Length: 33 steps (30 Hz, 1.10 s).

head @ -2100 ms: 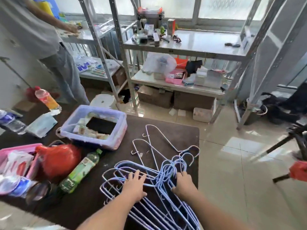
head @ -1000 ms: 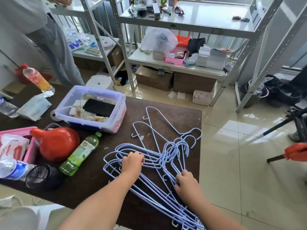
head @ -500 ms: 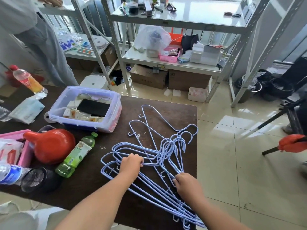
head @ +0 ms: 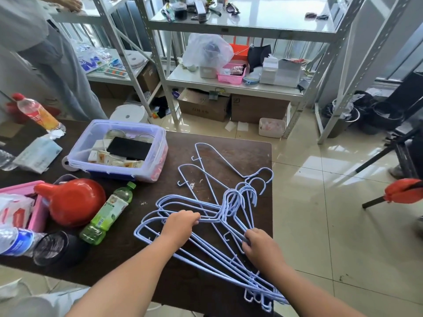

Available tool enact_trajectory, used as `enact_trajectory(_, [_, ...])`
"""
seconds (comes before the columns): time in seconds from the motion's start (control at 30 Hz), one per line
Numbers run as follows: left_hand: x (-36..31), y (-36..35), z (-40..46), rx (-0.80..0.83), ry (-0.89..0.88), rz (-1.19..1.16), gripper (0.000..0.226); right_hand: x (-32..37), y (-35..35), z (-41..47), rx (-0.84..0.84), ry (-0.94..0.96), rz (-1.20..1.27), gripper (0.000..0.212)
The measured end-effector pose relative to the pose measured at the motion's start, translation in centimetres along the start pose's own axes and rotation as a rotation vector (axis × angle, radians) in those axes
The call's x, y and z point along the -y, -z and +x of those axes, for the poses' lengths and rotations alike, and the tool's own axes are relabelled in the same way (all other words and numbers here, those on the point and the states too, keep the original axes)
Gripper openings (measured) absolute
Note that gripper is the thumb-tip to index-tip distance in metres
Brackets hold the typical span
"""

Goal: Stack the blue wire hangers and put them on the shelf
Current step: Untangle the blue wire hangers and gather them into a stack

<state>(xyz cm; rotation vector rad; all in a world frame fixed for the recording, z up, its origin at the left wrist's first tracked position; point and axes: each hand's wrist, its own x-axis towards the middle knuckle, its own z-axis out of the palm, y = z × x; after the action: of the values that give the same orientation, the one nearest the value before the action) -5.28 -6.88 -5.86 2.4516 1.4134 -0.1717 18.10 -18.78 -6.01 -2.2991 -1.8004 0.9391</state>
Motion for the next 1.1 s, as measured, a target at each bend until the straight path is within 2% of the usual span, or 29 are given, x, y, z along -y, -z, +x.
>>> enact_trajectory(0.1, [0.6,0.1,0.7,-0.036,0.043,0.006,0.016,0.8,-0.8,0.5,0.087,-0.081,0.059,0.005])
enact_trajectory(0.13, [0.7,0.1,0.9,-0.03,0.064,0.0,0.016,1.0,-1.0,0.8,0.101,-0.112,0.069,0.005])
enact_trajectory(0.2, [0.9,-0.3,1.1,0.002,0.115,-0.034,0.015,1.1,-1.2,1.3,0.13,-0.147,0.059,0.011])
enact_trajectory(0.27, [1.0,-0.8,1.2,0.014,0.135,-0.07,0.01,1.1,-1.1,1.5,0.174,-0.19,0.052,0.031])
enact_trajectory(0.3, [1.0,-1.0,1.2,0.016,0.139,-0.078,0.006,1.0,-1.2,1.6,0.181,-0.2,0.049,0.033])
enact_trajectory(0.37, [0.9,-1.3,1.1,0.021,0.149,-0.088,0.019,0.8,-1.3,1.8,0.182,-0.201,0.02,0.026])
enact_trajectory(0.43, [0.9,-1.2,1.2,0.031,0.138,-0.039,0.029,0.7,-1.7,1.8,0.173,-0.179,0.007,0.022])
enact_trajectory(0.57, [1.1,-0.9,1.7,0.025,0.09,0.095,0.025,0.7,-2.2,1.4,0.136,-0.164,0.018,0.024])
enact_trajectory(0.73, [1.5,-0.8,2.2,0.054,0.082,0.037,0.014,0.5,-2.1,0.2,0.098,-0.142,0.093,0.03])
enact_trajectory(0.8, [1.7,-0.6,2.4,0.081,0.057,-0.011,0.012,0.0,-1.8,-0.2,0.08,-0.167,0.131,0.035])
enact_trajectory(0.9, [1.9,-0.1,2.4,0.109,0.011,-0.011,0.011,-0.3,-1.2,-0.4,0.024,-0.174,0.166,0.032])
enact_trajectory(1.0, [2.2,0.0,2.5,0.073,-0.009,0.01,0.01,-0.3,-0.8,-0.2,-0.053,-0.248,0.242,0.026])
enact_trajectory(1.1, [1.9,0.1,2.8,0.034,-0.032,0.024,0.013,-0.3,-0.7,0.0,-0.042,-0.34,0.265,0.027])
